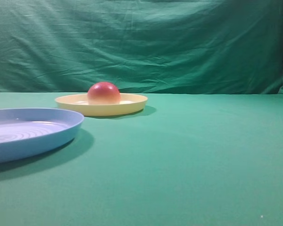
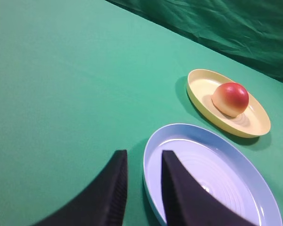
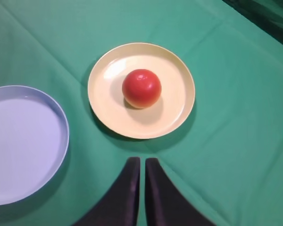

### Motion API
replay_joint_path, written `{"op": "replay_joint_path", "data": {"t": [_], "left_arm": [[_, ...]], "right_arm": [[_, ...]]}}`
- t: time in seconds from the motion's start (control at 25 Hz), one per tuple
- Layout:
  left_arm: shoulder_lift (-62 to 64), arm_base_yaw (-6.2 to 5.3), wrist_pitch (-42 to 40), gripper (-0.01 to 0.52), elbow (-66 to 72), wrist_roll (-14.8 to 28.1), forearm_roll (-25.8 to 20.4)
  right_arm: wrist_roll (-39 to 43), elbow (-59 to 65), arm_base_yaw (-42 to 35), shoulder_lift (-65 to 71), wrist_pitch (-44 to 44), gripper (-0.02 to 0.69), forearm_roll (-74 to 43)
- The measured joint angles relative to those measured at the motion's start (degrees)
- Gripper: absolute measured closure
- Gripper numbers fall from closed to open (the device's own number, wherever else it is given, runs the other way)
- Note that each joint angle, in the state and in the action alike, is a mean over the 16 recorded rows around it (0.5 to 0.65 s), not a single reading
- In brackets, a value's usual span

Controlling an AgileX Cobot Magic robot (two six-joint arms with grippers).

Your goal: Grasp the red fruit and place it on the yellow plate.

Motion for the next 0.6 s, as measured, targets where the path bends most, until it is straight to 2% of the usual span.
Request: {"op": "replay_joint_path", "data": {"t": [0.28, 0.6], "left_arm": [[0.0, 0.0, 0.0, 0.357, 0.0, 0.0, 0.0], [0.0, 0.0, 0.0, 0.357, 0.0, 0.0, 0.0]], "right_arm": [[0.0, 16.0, 0.0, -17.1, -3.7, 0.665, 1.0], [0.0, 23.4, 0.0, -29.0, -2.2, 0.665, -0.3]]}}
